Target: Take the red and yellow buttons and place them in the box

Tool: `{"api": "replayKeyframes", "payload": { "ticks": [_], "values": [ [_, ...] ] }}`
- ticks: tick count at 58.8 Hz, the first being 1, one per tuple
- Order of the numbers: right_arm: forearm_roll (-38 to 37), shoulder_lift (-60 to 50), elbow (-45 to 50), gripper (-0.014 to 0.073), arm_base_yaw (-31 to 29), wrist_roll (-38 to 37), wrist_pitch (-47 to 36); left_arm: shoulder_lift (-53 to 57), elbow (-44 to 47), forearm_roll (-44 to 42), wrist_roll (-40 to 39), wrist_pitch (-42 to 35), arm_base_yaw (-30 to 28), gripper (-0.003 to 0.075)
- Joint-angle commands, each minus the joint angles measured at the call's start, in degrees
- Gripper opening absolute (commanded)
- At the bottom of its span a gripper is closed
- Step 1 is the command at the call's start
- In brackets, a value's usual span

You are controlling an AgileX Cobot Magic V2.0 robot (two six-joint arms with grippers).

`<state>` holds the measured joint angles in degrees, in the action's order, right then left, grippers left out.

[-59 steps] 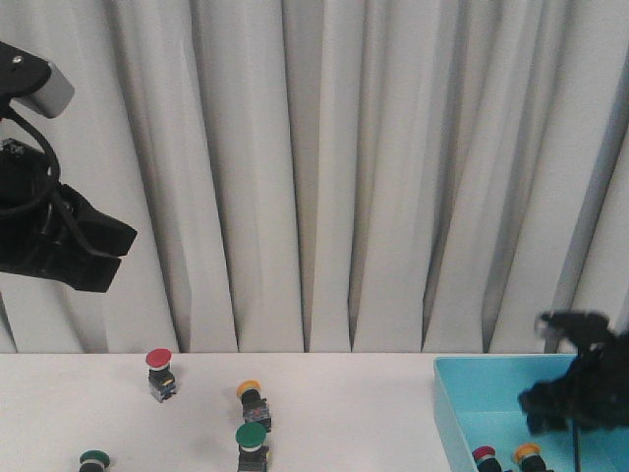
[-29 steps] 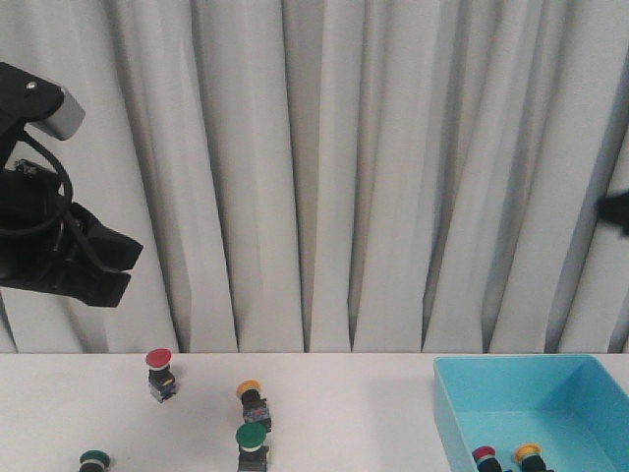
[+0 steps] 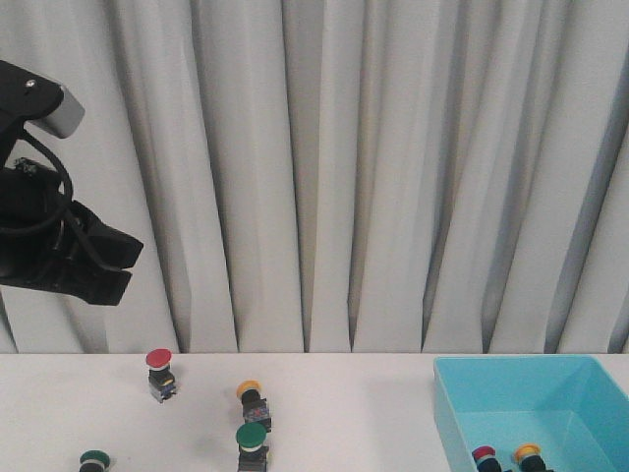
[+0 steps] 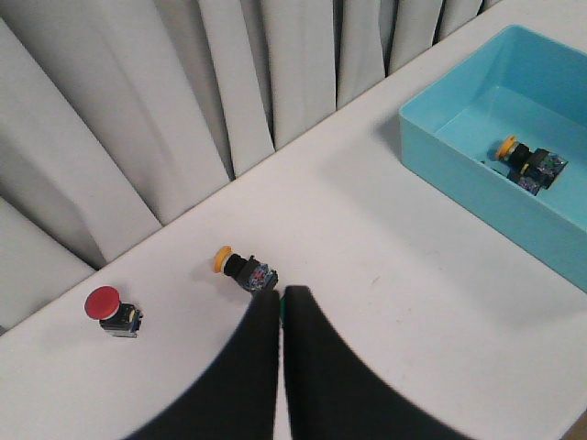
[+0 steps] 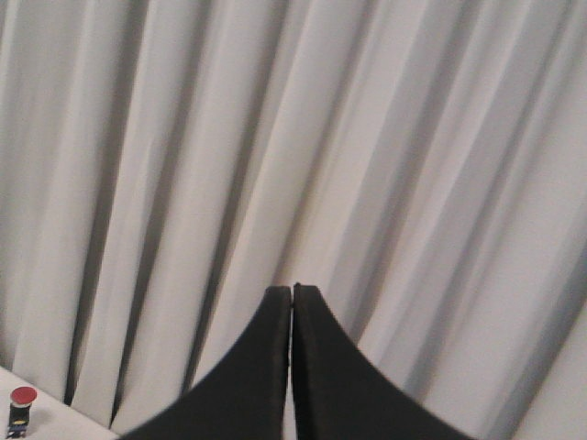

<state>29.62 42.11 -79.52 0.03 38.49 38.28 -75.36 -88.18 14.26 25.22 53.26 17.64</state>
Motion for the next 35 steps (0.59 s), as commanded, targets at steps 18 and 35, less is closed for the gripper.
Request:
{"api": "replayKeyframes", "payload": {
  "ticks": [18, 35],
  "values": [
    [-1.0, 0.8, -1.2, -0.0008, 2.9, 0.2, -3.4, 1.5, -1.4, 1.4, -0.5, -3.6, 0.2, 0.0004],
    [-1.0, 0.8, -1.2, -0.0008, 2.9, 0.2, -3.4, 1.5, -1.4, 1.4, -0.5, -3.6, 0.2, 0.0004]
  ]
}}
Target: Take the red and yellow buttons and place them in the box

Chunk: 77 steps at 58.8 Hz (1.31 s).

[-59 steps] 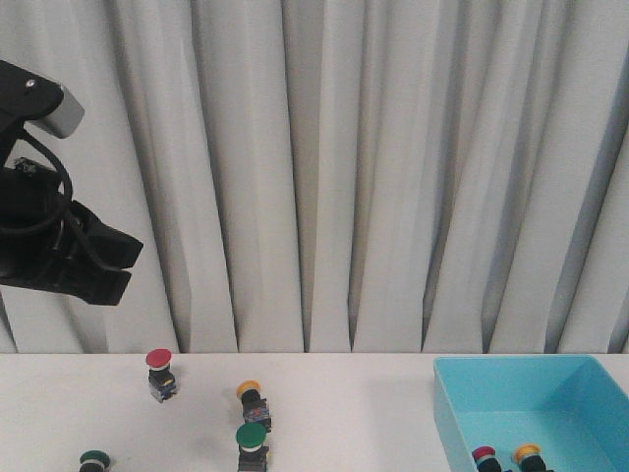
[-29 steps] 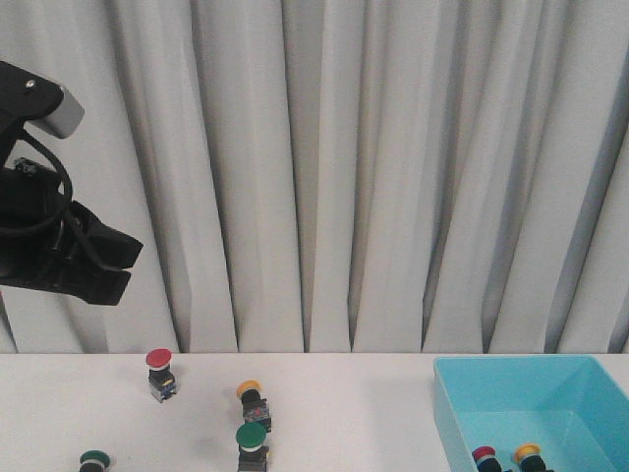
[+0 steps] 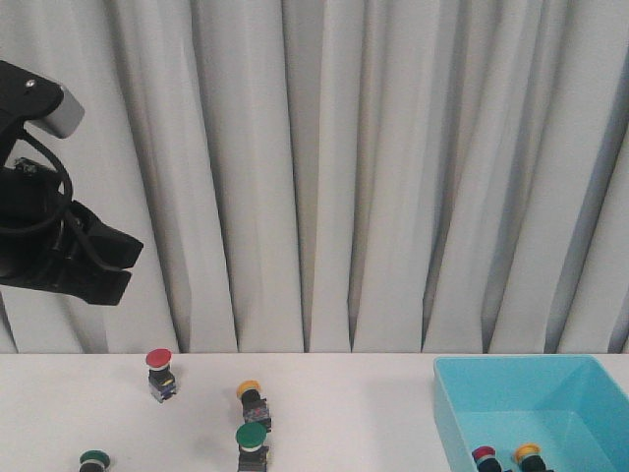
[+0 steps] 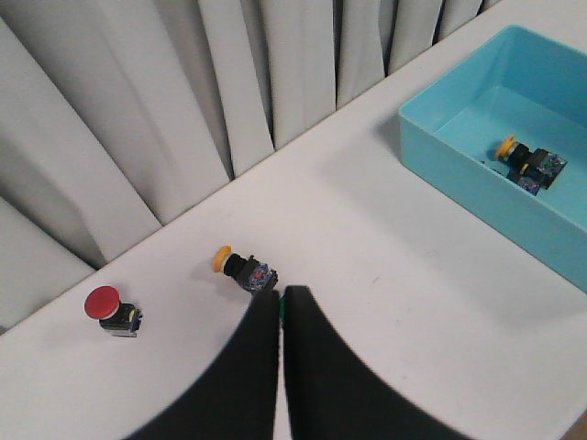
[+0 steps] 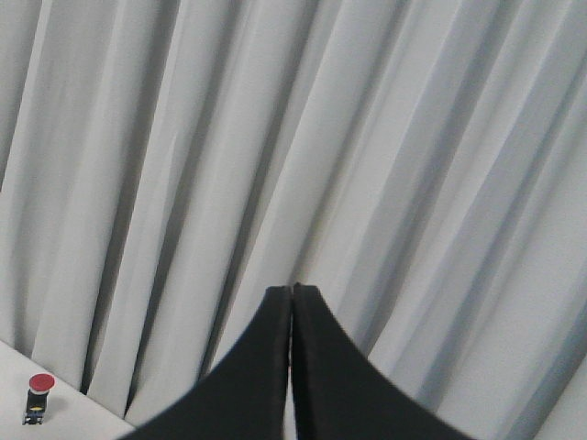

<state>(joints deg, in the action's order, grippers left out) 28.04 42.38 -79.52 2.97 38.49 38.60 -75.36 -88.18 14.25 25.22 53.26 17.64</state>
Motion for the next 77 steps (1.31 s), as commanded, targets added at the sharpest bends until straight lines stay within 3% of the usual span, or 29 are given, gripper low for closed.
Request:
{"api": "replayKeyframes", "payload": {
  "ticks": [1, 14, 21, 32, 38, 44, 59, 68, 73, 77],
  "values": [
    [0.6, 0.5, -1.2, -0.0008, -0.1, 0.2, -3.8, 1.5, -1.4, 1.4, -0.5, -3.6, 0.2, 0.0004],
    [0.6, 0.5, -1.2, -0.0008, -0.1, 0.2, -3.8, 1.0, -1.0, 0.8, -0.5, -3.8, 0.2, 0.0004],
    [0.5, 0.4, -1.2, -0.0008, -0.1, 0.2, -3.8, 7.3, 5.2, -0.4, -0.5, -9.9, 0.2, 0.0004],
    [0.5, 0.4, -1.2, -0.0008, -0.1, 0.2, -3.8, 20.8, 28.7, -11.5, -1.1, -28.2, 0.2, 0.0004],
    [0.5, 0.4, -1.2, -0.0008, -0.1, 0.2, -3.8, 29.5, 44.2, -13.9, -3.6, -42.1, 0.2, 0.0004],
    [0.5, 0.4, -1.2, -0.0008, -0.1, 0.2, -3.8, 39.3, 56.7, -13.8, -4.7, -50.9, 0.2, 0.0004],
    [0.5, 0.4, -1.2, -0.0008, -0.1, 0.2, -3.8, 63.8, 77.2, -13.7, -17.7, -49.5, -8.9, 0.0004],
    [0.5, 0.4, -1.2, -0.0008, -0.1, 0.2, -3.8, 76.0, 86.0, -13.7, -20.4, -49.9, -10.3, 0.0004],
    [0.5, 0.6, -1.2, -0.0008, -0.1, 0.2, -3.7, 76.8, 90.5, -13.6, -24.0, -54.1, -10.3, 0.0004],
    [0.5, 0.4, -1.2, -0.0008, -0.1, 0.2, -3.7, 77.1, 90.4, -13.9, -25.2, -51.7, -10.3, 0.0004]
  ]
}}
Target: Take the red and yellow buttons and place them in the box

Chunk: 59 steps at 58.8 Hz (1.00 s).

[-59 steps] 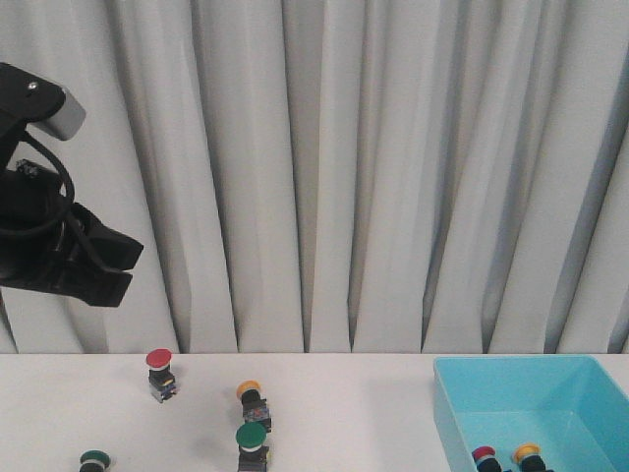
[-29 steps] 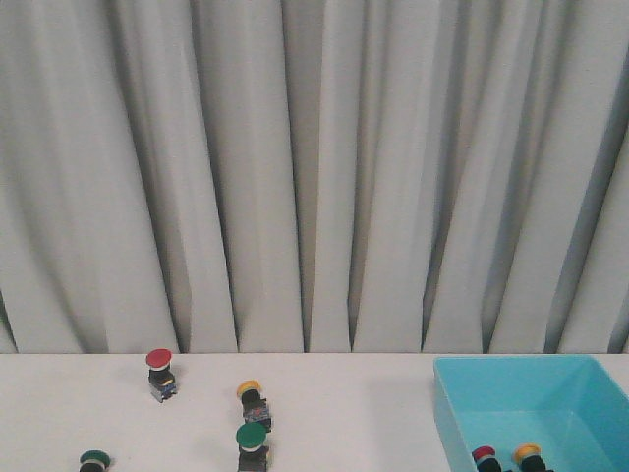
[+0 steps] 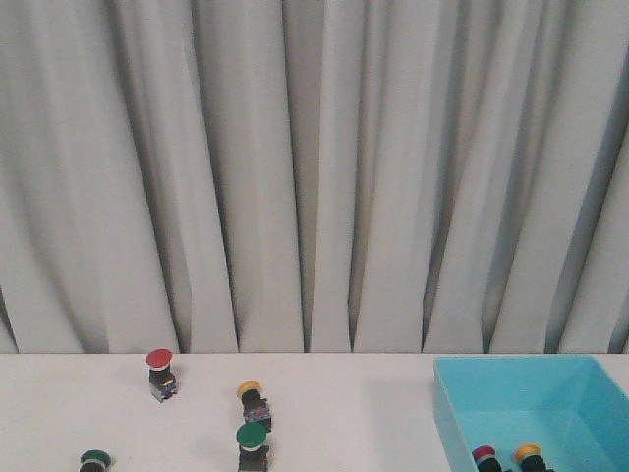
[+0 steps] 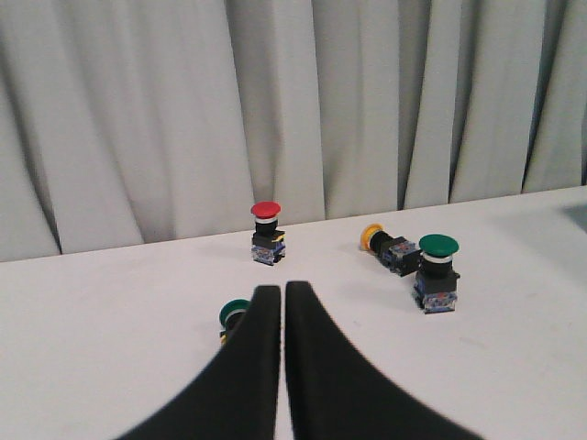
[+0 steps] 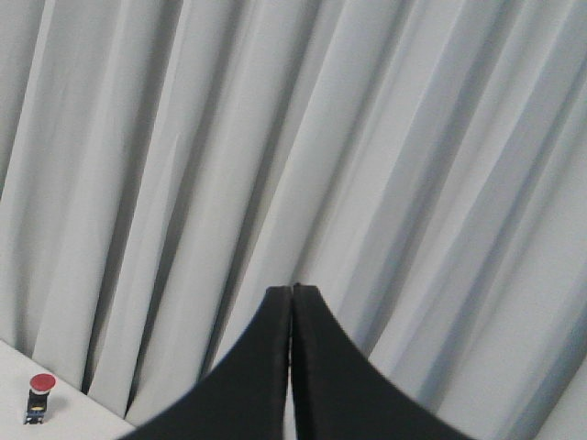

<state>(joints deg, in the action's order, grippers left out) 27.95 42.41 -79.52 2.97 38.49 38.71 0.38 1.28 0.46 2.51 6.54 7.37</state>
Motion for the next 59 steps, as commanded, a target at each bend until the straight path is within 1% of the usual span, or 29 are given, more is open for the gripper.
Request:
{"api": "replayKeyframes", "payload": {
  "ticks": [1, 15, 32, 44, 59],
  "values": [
    [0.6, 0.4, -1.2, -0.0008, -0.1, 0.2, -3.8, 1.3, 0.9, -0.5, -2.1, -5.1, 0.0, 0.0004],
    [0.6, 0.4, -1.2, -0.0008, -0.1, 0.2, -3.8, 1.3, 0.9, -0.5, 3.6, -5.5, 0.0, 0.0004],
    [0.6, 0.4, -1.2, -0.0008, -0.1, 0.2, -3.8, 1.3, 0.9, -0.5, 3.8, -5.4, -1.4, 0.0004],
    [0.6, 0.4, -1.2, -0.0008, -0.1, 0.2, -3.8, 1.3, 0.9, -0.5, 3.8, -5.4, -4.9, 0.0004],
    [0.6, 0.4, -1.2, -0.0008, -0.1, 0.2, -3.8, 1.1, 0.9, -0.5, 3.8, -5.4, -5.0, 0.0004]
  ]
}}
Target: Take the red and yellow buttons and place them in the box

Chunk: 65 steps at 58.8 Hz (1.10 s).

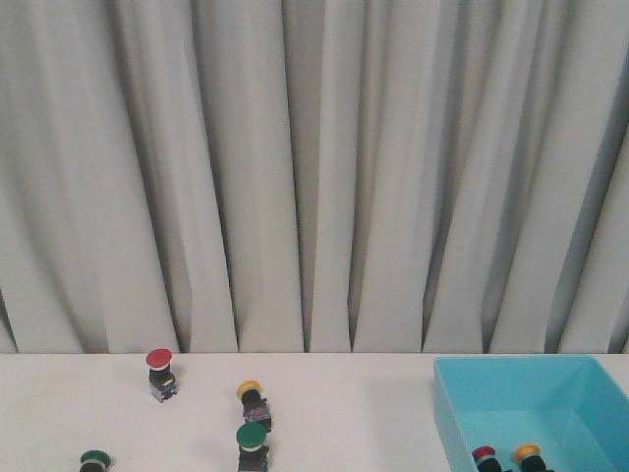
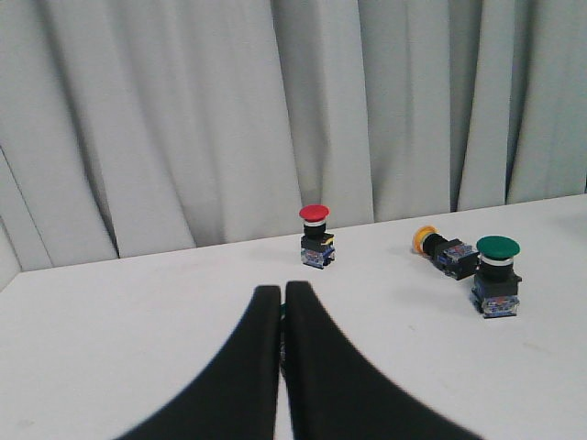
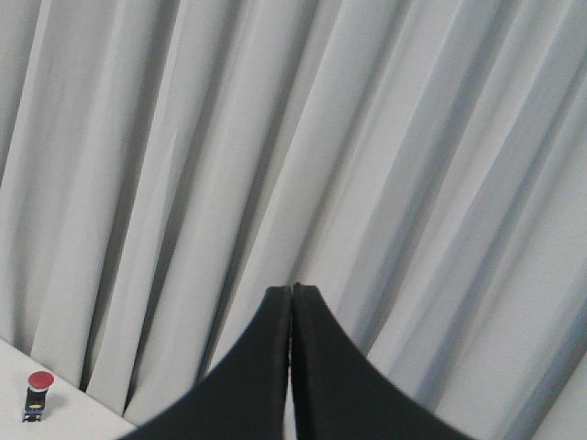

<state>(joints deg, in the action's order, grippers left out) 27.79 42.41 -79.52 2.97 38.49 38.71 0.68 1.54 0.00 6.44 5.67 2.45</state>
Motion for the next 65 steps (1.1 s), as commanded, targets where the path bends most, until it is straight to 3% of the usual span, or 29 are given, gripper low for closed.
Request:
{"api": "replayKeyframes", "payload": {
  "ticks": [1, 36, 46, 52, 65],
  "values": [
    [0.8, 0.4, -1.2, -0.0008, -0.1, 0.2, -3.8, 0.8, 0.6, 0.0, -0.2, -4.5, -0.1, 0.0004],
    [0.7, 0.4, -1.2, -0.0008, -0.1, 0.2, -3.8, 0.8, 0.6, 0.0, -0.2, -4.5, -0.1, 0.0004],
    [-4.0, 0.2, -1.2, -0.0008, -0.1, -0.5, -3.8, 0.8, 0.6, 0.0, -0.2, -4.5, -0.1, 0.0004],
    [-9.3, -1.0, -1.2, -0.0008, -0.1, -10.2, -3.7, 0.8, 0.6, 0.0, -0.2, -4.5, -0.1, 0.0004],
    [-31.0, -2.0, -1.2, -0.0008, -0.1, -39.8, -2.4, 0.8, 0.6, 0.0, -0.2, -4.5, -0.1, 0.0004]
  ]
}}
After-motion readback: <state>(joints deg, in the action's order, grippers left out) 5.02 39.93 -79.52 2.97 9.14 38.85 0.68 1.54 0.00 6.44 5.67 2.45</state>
